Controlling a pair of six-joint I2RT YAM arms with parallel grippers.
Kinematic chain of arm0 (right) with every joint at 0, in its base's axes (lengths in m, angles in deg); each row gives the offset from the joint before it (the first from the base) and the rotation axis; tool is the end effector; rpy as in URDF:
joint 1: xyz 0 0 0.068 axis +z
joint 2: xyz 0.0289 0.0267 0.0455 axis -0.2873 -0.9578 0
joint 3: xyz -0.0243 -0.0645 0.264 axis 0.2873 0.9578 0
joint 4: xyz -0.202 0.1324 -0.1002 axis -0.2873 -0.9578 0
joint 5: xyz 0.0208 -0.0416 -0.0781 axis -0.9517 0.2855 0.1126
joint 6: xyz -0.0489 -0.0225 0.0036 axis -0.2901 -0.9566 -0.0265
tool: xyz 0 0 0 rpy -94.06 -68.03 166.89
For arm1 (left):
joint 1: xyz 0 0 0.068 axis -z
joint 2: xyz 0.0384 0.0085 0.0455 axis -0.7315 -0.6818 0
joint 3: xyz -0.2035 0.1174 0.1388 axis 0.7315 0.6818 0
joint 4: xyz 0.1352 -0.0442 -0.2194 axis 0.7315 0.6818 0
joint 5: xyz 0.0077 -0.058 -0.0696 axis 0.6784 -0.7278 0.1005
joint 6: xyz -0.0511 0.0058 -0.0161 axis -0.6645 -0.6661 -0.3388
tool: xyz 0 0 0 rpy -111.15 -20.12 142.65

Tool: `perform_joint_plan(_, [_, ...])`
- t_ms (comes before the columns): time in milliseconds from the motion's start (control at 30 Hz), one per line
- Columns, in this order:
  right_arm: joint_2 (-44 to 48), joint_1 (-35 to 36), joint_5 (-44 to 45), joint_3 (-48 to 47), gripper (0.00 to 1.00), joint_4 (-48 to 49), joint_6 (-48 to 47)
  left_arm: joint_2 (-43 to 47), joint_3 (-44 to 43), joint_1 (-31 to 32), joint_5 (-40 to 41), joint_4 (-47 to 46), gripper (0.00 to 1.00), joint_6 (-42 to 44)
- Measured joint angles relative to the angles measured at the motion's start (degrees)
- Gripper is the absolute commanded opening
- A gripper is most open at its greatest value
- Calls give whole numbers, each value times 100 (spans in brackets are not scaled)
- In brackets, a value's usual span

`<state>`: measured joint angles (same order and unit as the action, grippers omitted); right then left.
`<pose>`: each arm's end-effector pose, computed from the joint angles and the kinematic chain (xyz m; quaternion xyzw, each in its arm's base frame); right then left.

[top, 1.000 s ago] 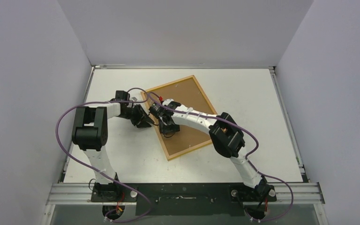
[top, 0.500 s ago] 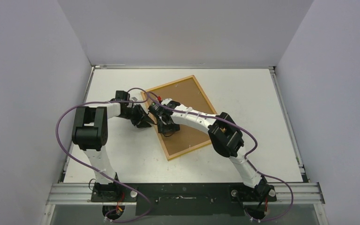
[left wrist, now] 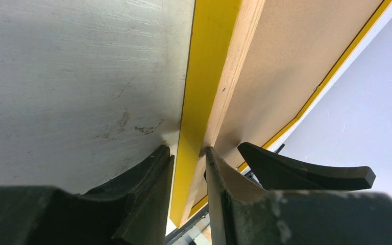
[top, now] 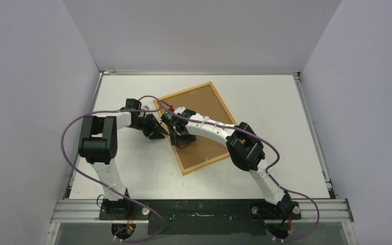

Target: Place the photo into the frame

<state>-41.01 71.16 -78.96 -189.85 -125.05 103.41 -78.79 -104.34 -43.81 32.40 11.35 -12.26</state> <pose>0.2791 0.3808 0.1776 -0.0962 0.9806 0.0571 0.1612 0.3525 -0.0416 0.1205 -0.2397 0.9024 -0.3561 0.0359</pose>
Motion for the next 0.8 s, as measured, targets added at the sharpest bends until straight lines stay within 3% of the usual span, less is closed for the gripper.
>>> perform_joint_plan(800, [4,37,-103,24,57,131,-120,0,4,0,-9,-11,29,0])
